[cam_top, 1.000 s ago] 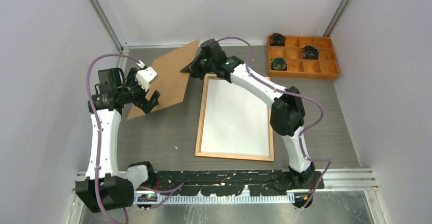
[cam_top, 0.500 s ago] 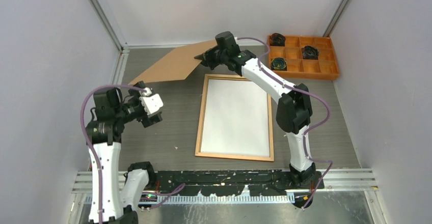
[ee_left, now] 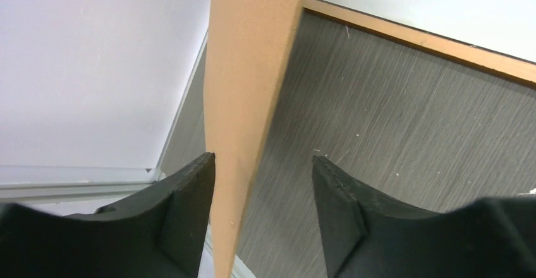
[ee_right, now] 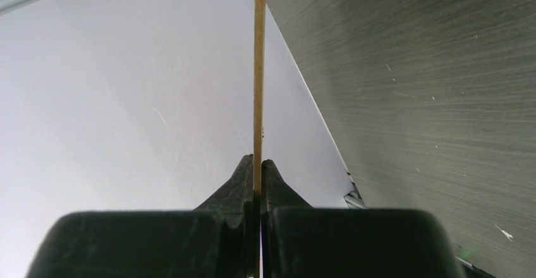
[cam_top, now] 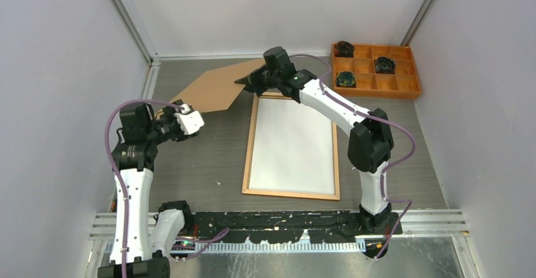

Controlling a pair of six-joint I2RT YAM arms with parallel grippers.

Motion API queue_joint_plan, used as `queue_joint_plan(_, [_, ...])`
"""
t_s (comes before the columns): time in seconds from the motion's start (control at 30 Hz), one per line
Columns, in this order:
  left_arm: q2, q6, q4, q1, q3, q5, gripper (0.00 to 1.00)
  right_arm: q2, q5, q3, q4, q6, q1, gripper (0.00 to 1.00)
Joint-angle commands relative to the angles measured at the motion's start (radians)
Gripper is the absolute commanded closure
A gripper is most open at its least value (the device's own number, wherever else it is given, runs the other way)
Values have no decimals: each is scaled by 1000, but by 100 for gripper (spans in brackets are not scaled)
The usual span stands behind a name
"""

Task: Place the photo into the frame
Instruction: Pick up the photo frame item at the center of the board, then turn over the photo frame item on the photo frame.

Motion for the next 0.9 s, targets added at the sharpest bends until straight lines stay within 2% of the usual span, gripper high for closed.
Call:
queue_joint_plan(0.0, [0, 84, -2, -6, 25, 19, 52, -107, -59, -1, 129, 22, 31, 99])
queue_joint_plan(0.1, [-7, 102, 5, -5, 18, 17, 73, -119, -73, -15, 126, 7, 41, 99])
queue_joint_plan(0.27, [-58, 96, 93, -6, -36, 19, 86, -150, -114, -57, 146, -47, 43, 81])
queue_joint_plan(0.3, [-69, 92, 119, -5, -49, 17, 90, -160, -120, -68, 139, -70, 42, 76])
queue_joint_plan(0.33, [-78, 88, 136, -5, -62, 14, 97, -173, -128, -79, 128, -94, 39, 66])
queue_joint_plan(0.4, [-86, 84, 159, -5, -61, 8, 100, -193, -162, -92, 108, -157, 27, 45])
queue_joint_plan(0.47, [-76, 83, 151, -6, -33, 9, 100, -214, -221, -99, 81, -250, 4, 30])
queue_joint_plan(0.57, [-42, 86, 81, -5, 51, 28, 100, -267, -333, -108, 12, -446, -51, 16])
queue_joint_plan(0.63, [-8, 95, -12, -5, 121, 58, 100, -308, -409, -99, -69, -651, -93, 11])
queue_joint_plan(0.67, [8, 114, -66, -5, 155, 71, 100, -334, -409, -90, -116, -721, -108, 10])
queue_joint_plan(0.73, [37, 192, -190, -6, 227, 104, 100, -394, -373, -94, -246, -1027, -108, 9])
queue_joint_plan(0.87, [72, 314, -360, -5, 323, 143, 100, -569, -336, -295, -142, -1340, -104, 9])
